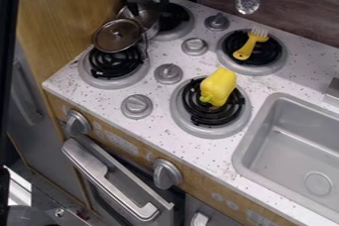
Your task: Fires a silver pan between the burners
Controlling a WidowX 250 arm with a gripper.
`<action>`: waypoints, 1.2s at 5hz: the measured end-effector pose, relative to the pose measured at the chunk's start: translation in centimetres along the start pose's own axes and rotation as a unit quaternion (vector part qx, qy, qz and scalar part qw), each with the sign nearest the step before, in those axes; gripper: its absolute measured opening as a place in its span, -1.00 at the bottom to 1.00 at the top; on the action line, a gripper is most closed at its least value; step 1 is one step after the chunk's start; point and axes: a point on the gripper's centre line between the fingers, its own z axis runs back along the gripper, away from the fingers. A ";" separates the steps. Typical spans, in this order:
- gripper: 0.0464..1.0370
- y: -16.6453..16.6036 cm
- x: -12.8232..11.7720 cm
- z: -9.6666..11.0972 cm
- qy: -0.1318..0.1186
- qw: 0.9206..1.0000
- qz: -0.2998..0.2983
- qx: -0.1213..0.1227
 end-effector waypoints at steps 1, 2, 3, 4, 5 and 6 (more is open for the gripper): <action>0.92 -0.4 0.0 0.0 -0.001 1.000 -0.003 -0.002; 0.92 -0.6 1.1 0.6 -0.004 1.000 -0.019 0.014; 0.92 0.0 -0.9 -1.7 0.031 0.999 -0.024 0.027; 0.81 -1.1 -0.9 -1.7 0.029 0.999 -0.035 0.017; 0.24 -1.5 -1.8 -2.6 0.042 0.998 -0.044 0.019; -0.37 -1.5 -1.8 -2.7 0.039 0.998 -0.045 0.016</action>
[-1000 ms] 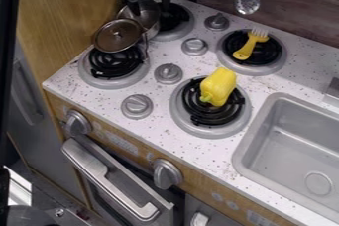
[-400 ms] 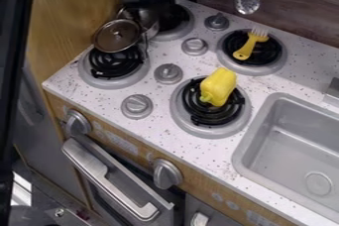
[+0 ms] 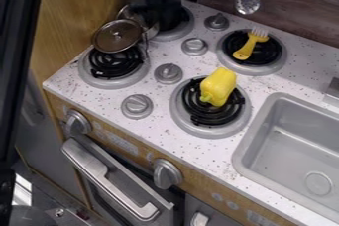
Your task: Fires a silver pan between the burners
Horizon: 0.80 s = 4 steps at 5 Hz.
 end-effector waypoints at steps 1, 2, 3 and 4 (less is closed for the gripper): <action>-0.78 -0.4 -0.1 -0.4 -0.015 1.000 -0.021 -0.008; -0.94 -1.2 0.0 0.3 -0.034 0.999 -0.033 -0.024; -0.96 -2.9 -0.1 1.6 -0.058 0.995 -0.062 -0.051; -0.96 -5.2 -0.9 3.5 -0.071 0.989 -0.097 -0.081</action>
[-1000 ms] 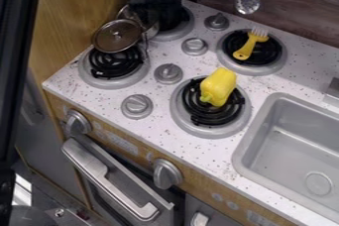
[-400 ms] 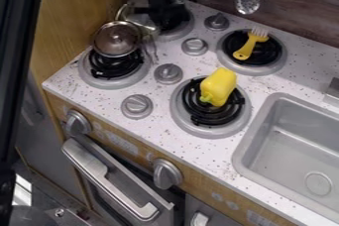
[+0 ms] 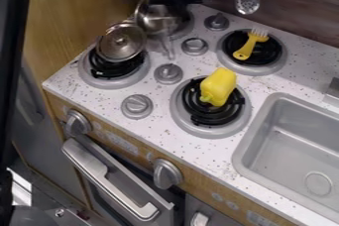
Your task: Fires a silver pan between the burners
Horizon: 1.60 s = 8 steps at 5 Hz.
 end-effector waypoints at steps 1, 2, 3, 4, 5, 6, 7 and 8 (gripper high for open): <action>-0.96 -1.3 -2.4 -0.5 0.028 0.999 -0.025 -0.020; -0.96 -2.1 -4.1 -0.6 0.061 0.997 -0.052 -0.022; -0.96 -2.5 -5.2 -0.7 0.081 0.994 -0.078 -0.015; -0.91 -2.6 -6.1 -1.0 0.097 0.991 -0.087 -0.014; -0.58 -3.0 -7.0 -1.2 0.100 0.990 -0.097 -0.018; 0.00 -3.1 -7.3 -1.4 0.085 0.991 -0.097 -0.019; 0.62 -3.5 -5.0 0.8 0.036 0.994 -0.099 -0.013; 0.93 -3.3 -3.5 2.8 -0.001 0.997 -0.079 0.001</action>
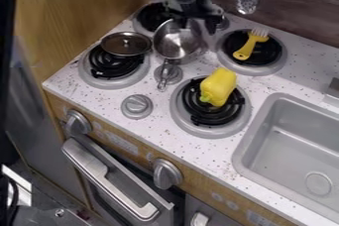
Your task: Fires a silver pan between the burners
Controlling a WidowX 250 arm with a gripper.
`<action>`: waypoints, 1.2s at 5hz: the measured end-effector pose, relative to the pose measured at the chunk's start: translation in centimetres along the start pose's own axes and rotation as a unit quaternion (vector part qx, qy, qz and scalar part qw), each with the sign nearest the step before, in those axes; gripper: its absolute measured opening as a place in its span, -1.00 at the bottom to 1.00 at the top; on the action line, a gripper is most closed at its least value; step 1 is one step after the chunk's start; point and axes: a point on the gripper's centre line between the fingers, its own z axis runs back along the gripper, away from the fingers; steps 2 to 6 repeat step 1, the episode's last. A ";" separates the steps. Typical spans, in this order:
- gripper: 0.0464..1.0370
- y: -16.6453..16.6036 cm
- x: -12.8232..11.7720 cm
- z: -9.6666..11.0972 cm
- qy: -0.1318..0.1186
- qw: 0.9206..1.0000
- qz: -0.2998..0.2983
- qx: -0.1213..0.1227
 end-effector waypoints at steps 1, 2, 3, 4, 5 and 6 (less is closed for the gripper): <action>0.92 0.4 0.1 0.4 -0.005 1.000 0.002 0.012; 0.92 0.4 0.1 0.4 -0.005 1.000 0.002 0.012; 0.92 0.4 0.1 0.4 -0.005 1.000 0.002 0.012; 0.92 0.4 0.1 0.4 -0.005 1.000 0.002 0.012; 0.92 0.4 0.1 0.4 -0.005 1.000 0.002 0.012; 0.92 0.4 0.1 0.4 -0.005 1.000 0.002 0.012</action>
